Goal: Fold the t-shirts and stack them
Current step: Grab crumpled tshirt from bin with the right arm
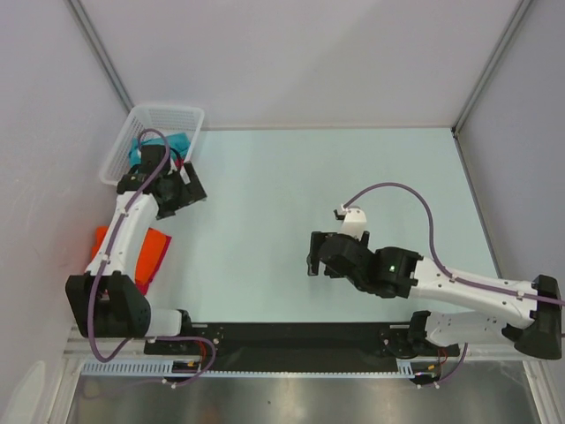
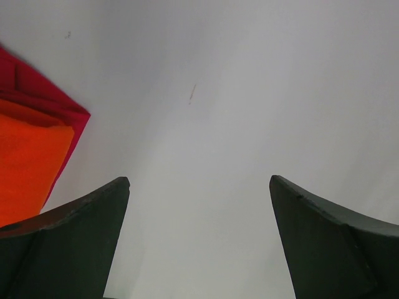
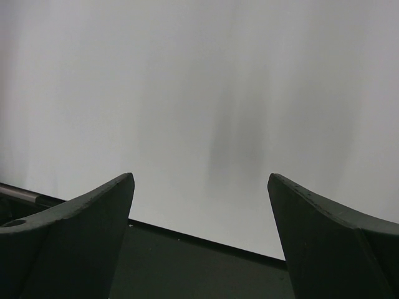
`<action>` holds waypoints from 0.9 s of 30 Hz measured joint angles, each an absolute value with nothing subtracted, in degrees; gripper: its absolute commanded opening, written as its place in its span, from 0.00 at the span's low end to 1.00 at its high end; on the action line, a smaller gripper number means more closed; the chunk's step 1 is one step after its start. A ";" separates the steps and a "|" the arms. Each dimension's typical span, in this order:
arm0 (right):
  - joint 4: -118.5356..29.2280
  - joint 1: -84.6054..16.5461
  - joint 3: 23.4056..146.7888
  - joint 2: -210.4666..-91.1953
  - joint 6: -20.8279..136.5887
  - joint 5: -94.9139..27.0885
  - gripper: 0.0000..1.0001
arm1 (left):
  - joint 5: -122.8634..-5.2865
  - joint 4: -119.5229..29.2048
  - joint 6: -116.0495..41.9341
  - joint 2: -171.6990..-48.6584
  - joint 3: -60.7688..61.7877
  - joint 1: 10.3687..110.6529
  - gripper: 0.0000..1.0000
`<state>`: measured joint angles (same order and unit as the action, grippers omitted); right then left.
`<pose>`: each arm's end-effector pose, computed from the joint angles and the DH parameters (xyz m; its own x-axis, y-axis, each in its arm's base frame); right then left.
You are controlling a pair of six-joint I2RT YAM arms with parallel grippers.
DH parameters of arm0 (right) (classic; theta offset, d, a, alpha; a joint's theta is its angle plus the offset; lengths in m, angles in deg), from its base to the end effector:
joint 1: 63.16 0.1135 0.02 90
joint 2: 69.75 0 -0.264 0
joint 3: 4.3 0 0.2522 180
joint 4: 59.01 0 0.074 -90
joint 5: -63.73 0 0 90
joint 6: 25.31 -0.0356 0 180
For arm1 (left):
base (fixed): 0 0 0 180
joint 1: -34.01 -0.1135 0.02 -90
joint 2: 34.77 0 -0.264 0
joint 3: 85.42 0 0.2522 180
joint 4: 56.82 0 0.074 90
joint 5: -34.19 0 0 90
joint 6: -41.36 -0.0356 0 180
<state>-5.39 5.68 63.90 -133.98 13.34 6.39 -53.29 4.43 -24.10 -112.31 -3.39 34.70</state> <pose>0.0988 0.2021 0.2895 -0.6865 0.0479 -0.7256 -0.1967 0.9484 0.2488 0.2745 -0.0017 0.2994 -0.7558 -0.4059 -0.5139 -0.3583 0.9132 -0.1942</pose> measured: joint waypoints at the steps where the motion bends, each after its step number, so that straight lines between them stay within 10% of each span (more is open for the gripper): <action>1: -5.20 5.68 63.90 -133.15 13.34 6.48 0.95 | -53.81 4.56 -24.17 -112.38 -2.52 34.20 1.00; 27: 4.03 6.77 72.82 -124.36 15.55 8.86 0.90 | -15.52 7.18 -37.35 -147.92 26.51 41.54 1.00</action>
<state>4.03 6.77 72.82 -124.36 15.55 8.86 -15.52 7.18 -37.35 -147.92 26.51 41.54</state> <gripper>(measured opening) 0.906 0.995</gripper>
